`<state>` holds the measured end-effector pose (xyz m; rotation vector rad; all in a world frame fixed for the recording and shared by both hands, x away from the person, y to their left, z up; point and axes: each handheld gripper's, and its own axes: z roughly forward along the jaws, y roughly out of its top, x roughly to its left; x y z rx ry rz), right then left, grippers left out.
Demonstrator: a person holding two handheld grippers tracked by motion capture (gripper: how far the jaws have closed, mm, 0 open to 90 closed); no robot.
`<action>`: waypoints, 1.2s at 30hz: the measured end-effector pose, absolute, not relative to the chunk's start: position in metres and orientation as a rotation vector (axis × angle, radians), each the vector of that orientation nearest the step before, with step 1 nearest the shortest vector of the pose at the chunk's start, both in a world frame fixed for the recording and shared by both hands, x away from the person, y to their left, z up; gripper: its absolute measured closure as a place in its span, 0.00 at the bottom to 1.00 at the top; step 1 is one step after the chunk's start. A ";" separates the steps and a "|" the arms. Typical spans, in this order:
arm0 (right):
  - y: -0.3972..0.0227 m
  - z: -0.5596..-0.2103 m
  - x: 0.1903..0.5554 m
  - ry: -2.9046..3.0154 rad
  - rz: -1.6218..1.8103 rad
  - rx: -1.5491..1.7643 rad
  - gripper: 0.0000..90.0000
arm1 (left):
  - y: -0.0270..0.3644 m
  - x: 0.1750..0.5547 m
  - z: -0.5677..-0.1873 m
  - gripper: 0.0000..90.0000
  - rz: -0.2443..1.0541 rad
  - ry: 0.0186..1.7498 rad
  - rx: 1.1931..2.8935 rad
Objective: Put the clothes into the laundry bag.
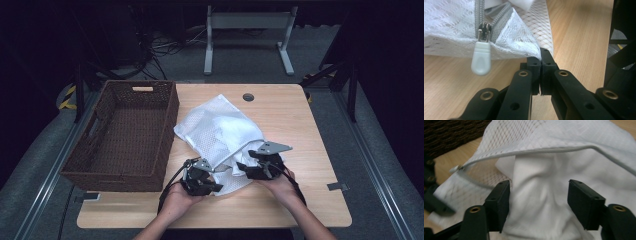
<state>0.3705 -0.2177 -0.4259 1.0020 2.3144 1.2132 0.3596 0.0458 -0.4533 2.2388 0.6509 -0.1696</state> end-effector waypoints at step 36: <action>-0.218 -0.459 0.380 2.446 1.006 0.916 0.94 | 0.047 0.365 -0.459 0.98 -0.229 0.668 2.275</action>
